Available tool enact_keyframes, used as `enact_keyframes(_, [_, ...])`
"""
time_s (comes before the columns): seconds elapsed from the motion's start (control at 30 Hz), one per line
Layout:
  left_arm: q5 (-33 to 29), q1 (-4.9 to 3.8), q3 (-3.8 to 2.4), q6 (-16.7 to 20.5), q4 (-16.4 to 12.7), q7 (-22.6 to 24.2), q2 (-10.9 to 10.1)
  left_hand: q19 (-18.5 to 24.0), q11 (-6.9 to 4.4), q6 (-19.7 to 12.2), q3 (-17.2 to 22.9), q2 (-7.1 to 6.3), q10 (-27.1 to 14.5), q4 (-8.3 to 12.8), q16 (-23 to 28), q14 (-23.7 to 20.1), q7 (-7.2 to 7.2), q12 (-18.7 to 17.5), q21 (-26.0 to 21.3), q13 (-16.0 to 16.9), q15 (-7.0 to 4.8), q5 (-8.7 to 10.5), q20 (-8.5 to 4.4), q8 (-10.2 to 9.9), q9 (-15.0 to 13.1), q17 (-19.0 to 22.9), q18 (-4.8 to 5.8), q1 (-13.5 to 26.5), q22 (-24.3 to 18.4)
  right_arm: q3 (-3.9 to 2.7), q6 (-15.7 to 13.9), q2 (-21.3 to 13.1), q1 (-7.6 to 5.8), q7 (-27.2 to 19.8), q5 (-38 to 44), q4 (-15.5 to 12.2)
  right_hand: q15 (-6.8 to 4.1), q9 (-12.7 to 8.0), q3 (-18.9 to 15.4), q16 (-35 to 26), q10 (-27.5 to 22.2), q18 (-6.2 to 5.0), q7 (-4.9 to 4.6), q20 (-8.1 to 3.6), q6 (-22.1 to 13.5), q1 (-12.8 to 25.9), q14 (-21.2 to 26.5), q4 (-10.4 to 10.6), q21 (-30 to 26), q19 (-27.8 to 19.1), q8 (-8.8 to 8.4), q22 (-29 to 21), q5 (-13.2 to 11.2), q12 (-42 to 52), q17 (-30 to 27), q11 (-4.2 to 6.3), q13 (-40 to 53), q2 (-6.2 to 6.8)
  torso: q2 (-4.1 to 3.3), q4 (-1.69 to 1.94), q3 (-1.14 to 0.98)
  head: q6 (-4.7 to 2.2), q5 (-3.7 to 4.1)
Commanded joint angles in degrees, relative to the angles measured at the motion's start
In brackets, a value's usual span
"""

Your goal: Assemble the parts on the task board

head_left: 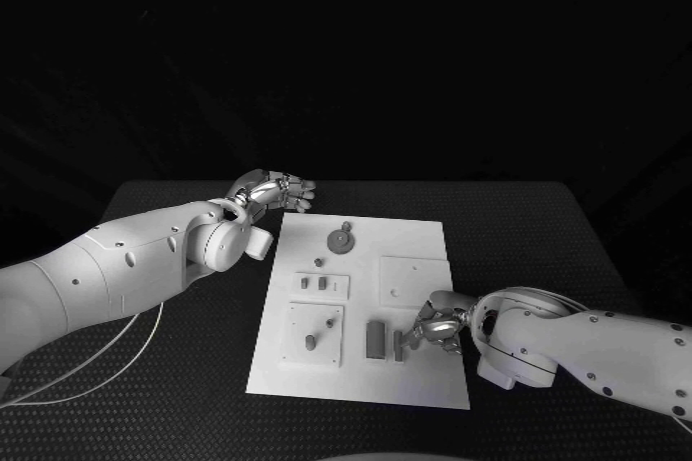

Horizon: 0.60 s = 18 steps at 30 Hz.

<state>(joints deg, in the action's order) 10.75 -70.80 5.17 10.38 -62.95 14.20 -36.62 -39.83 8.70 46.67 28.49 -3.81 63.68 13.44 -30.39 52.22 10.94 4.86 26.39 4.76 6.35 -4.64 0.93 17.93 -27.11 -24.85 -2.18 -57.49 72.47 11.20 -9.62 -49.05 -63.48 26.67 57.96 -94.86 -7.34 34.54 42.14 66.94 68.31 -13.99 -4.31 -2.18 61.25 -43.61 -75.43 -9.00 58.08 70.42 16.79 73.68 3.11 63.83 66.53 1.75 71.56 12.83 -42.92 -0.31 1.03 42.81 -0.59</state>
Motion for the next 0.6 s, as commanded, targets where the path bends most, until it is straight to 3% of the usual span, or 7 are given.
enact_keyframes(0.03, [0.0,-0.06,-0.03,-0.8,-0.1,0.3,0.0,-0.3,0.05,0.0,-0.1,0.01,0.3,-0.3,0.4,0.2,-0.41,0.3,-0.3,-0.1,0.35,0.24,0.02,0.3,0.1,-0.1,-0.79,0.5,0.1,0.04,-0.7,0.2,0.12,-0.1,0.2,0.5,-0.25,0.2,0.0,-0.2,0.4,-1.01,-0.10,-0.12,0.1,-0.1,-0.1,0.3,0.2,0.3,0.11,-0.1,-0.3,0.0,0.0,0.12,0.1,-0.60,0.00,-0.01,0.07,0.13,-0.08])
enact_keyframes(0.17, [0.0,-0.06,-0.03,-0.8,-0.2,0.3,0.1,-0.3,0.05,0.0,-0.1,0.01,0.3,-0.3,0.4,0.2,-0.41,0.3,-0.3,-0.1,0.35,0.24,0.02,0.3,0.1,-0.1,-0.79,0.5,0.1,0.04,-0.4,0.4,0.11,0.2,0.5,1.0,-0.28,0.2,0.0,-0.2,0.4,-1.01,-0.08,-0.21,0.0,-0.6,0.0,0.1,0.2,0.3,0.13,-0.1,-0.3,0.0,0.0,0.15,0.2,-0.96,0.02,0.00,0.09,0.17,-0.08])
enact_keyframes(0.4, [0.0,-0.06,-0.03,-0.8,-0.1,0.3,0.1,-0.3,0.04,0.0,-0.1,0.01,0.3,-0.3,0.4,0.2,-0.41,0.3,-0.3,-0.1,0.35,0.24,0.01,0.3,0.1,-0.1,-0.79,0.5,0.1,0.04,0.1,1.2,0.11,0.3,0.9,1.3,-0.29,0.5,-0.2,-0.2,0.5,-1.01,-0.06,-0.33,-0.1,-2.7,0.1,-3.0,0.3,-0.1,0.24,0.1,-0.3,0.2,0.2,0.17,0.4,-4.93,0.01,0.01,0.05,0.24,-0.08])
enact_keyframes(0.6, [0.0,-0.06,-0.03,-0.8,-0.2,0.3,0.1,-0.3,0.04,0.0,-0.1,0.02,0.3,-0.3,0.4,0.2,-0.41,0.3,-0.3,-0.1,0.35,0.23,0.01,0.3,0.1,-0.1,-0.80,0.5,0.1,0.04,0.4,1.9,0.12,0.5,1.6,1.6,-0.28,0.5,-0.1,-0.2,0.6,-1.01,-0.07,-0.27,0.0,-2.9,0.1,-3.6,0.3,-0.2,0.27,0.1,-0.3,0.4,0.2,0.16,0.5,-5.49,-0.02,0.03,0.04,0.32,-0.07])
